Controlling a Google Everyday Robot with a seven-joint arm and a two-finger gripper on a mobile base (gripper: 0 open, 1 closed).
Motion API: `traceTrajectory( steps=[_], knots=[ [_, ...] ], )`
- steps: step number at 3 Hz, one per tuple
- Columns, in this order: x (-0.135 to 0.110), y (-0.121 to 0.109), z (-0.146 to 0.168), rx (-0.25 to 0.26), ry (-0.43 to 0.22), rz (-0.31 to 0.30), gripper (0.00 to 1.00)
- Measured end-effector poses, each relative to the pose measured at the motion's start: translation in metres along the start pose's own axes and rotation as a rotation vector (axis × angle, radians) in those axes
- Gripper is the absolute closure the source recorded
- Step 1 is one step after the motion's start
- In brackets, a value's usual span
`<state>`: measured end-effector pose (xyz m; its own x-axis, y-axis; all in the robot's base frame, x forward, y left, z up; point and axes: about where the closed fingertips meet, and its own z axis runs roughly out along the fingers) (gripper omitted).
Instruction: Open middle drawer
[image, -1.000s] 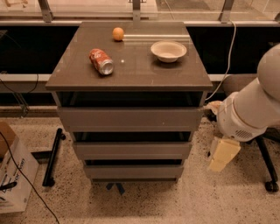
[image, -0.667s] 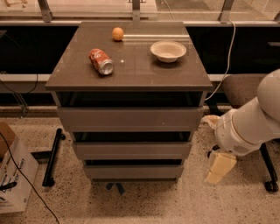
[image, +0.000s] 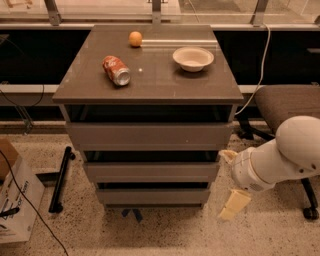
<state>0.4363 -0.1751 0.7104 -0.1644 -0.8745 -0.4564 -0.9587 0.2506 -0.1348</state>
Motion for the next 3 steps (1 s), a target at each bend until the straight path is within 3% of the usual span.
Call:
traceTrajectory(
  steps=[1, 3],
  knots=[
    [0.000, 0.000, 0.000, 0.000, 0.000, 0.000, 0.00],
    [-0.001, -0.033, 0.043, 0.104, 0.013, 0.042, 0.00]
  ],
)
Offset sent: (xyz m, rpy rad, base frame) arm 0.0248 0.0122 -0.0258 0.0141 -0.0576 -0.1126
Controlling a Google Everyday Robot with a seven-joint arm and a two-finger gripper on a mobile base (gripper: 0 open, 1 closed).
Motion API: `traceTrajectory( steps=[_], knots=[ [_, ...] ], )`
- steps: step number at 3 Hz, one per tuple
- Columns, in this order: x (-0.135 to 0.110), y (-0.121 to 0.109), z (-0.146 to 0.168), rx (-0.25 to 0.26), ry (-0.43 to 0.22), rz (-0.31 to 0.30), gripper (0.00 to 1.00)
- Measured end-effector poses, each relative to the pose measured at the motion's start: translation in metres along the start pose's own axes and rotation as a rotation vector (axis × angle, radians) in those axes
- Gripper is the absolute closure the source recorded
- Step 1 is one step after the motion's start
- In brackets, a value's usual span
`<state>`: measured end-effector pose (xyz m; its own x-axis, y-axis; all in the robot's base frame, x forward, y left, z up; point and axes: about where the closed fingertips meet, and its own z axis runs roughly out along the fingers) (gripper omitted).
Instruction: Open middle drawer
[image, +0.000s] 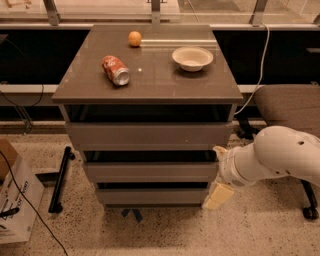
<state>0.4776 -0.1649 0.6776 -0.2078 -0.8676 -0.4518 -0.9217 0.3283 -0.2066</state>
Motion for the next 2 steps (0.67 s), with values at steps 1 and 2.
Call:
traceTrajectory(
  steps=[1, 2],
  knots=[
    [0.014, -0.028, 0.045, 0.027, 0.002, 0.039, 0.00],
    [0.026, -0.042, 0.076, 0.019, 0.000, 0.074, 0.00]
  ],
)
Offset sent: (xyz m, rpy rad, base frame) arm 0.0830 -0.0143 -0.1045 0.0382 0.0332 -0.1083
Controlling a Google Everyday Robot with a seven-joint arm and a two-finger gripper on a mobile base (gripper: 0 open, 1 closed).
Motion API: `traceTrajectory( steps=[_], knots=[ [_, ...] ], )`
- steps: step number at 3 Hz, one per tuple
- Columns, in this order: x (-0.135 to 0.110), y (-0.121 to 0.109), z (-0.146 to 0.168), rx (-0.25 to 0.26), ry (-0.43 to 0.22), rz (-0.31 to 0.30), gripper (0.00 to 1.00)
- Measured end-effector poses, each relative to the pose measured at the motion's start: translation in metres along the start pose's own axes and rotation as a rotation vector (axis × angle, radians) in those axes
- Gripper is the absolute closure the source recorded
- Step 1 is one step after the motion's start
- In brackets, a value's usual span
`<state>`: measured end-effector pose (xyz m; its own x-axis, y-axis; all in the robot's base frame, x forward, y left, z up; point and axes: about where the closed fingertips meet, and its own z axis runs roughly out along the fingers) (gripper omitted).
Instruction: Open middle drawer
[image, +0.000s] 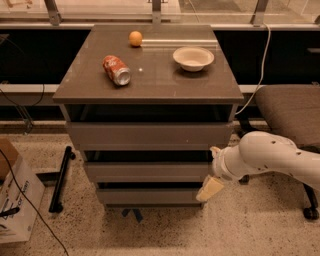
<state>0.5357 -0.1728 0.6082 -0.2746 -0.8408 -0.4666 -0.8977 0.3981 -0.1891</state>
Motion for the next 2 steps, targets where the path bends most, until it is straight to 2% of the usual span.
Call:
traceTrajectory(
  steps=[1, 2],
  knots=[
    [0.0156, -0.0309, 0.0674, -0.029, -0.022, 0.064, 0.00],
    [0.0156, -0.0308, 0.0675, -0.029, -0.022, 0.064, 0.00]
  ],
)
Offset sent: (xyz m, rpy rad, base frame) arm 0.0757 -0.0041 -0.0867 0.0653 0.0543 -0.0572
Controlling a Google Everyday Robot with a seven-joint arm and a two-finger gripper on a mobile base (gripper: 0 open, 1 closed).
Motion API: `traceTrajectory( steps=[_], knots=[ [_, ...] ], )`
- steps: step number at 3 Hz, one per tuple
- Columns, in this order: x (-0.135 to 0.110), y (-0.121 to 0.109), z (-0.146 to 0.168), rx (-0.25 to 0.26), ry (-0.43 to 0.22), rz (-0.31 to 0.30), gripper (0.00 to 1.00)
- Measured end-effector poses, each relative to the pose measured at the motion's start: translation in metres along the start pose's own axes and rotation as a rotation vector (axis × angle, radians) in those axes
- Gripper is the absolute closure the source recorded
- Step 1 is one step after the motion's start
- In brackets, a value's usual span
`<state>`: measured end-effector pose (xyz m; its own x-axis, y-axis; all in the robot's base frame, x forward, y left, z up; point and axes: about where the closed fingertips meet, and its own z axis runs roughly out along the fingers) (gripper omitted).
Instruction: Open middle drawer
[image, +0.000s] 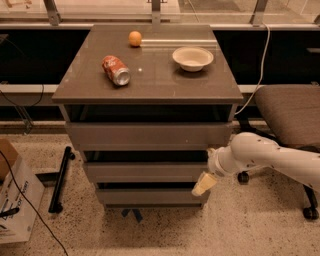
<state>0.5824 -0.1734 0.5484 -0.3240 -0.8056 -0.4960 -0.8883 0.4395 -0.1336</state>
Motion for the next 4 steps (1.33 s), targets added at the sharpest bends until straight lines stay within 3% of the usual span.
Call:
traceTrajectory(
  steps=[2, 4],
  knots=[
    [0.013, 0.003, 0.044, -0.044, 0.013, 0.047, 0.00],
    [0.014, -0.018, 0.081, -0.048, -0.001, 0.052, 0.00]
  ],
)
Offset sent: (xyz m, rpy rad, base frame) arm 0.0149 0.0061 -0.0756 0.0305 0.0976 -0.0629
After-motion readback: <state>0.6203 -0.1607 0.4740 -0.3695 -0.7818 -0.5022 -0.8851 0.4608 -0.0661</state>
